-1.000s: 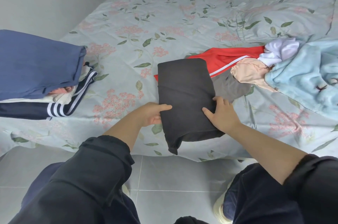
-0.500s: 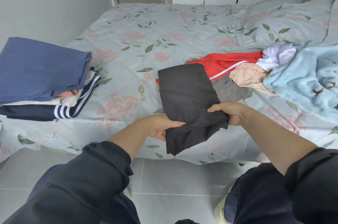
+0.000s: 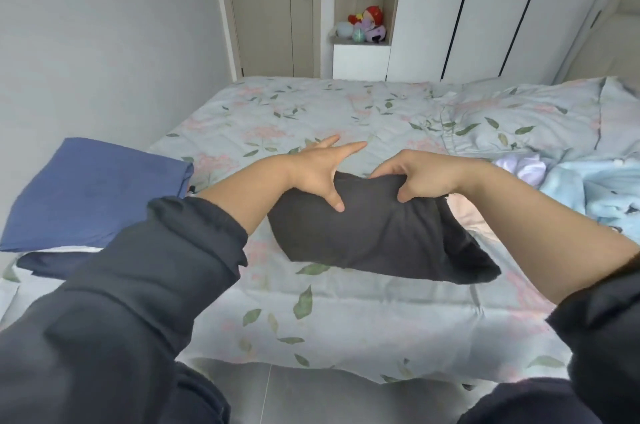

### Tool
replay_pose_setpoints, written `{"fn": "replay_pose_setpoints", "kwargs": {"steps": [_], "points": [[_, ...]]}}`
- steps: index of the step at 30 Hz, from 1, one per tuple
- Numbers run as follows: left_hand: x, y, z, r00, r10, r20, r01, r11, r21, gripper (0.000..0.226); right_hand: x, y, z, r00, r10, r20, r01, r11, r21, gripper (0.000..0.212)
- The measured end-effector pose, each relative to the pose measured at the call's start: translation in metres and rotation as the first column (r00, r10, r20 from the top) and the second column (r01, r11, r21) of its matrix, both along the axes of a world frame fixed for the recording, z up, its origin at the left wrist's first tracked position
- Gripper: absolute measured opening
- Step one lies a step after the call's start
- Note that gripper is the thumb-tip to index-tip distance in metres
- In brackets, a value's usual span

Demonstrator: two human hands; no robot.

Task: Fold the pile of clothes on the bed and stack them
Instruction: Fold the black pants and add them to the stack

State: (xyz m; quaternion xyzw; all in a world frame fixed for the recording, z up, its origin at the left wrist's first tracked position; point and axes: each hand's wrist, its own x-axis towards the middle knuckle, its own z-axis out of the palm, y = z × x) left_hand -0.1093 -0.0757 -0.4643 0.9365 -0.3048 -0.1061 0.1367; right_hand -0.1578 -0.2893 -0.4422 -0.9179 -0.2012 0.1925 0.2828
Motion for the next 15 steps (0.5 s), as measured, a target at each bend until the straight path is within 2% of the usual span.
{"fn": "replay_pose_setpoints", "kwargs": {"steps": [1, 3, 5, 9, 15], "points": [[-0.001, 0.002, 0.002, 0.993, -0.004, -0.116, 0.005, 1.000, 0.009, 0.111, 0.001, 0.004, 0.007, 1.000, 0.013, 0.011, -0.013, 1.000, -0.006, 0.057], [-0.006, 0.012, -0.002, 0.941, 0.018, -0.337, -0.029, 0.999, -0.026, 0.082, 0.002, 0.012, 0.017, 0.999, 0.036, 0.014, -0.036, 0.999, 0.001, 0.055], [-0.012, 0.028, -0.011, 0.896, 0.045, -0.442, -0.079, 0.995, -0.058, 0.059, 0.004, 0.018, 0.020, 0.998, 0.067, 0.003, -0.067, 0.997, 0.035, 0.053], [-0.019, 0.074, -0.019, 0.868, 0.152, -0.473, -0.174, 0.985, -0.004, 0.039, 0.010, 0.032, 0.022, 0.995, 0.097, -0.017, -0.095, 0.990, 0.100, 0.049], [-0.020, 0.147, 0.019, 0.865, 0.317, -0.390, -0.285, 0.948, 0.139, 0.041, 0.029, 0.069, 0.031, 0.990, 0.135, -0.041, -0.118, 0.955, 0.273, 0.048]]}}
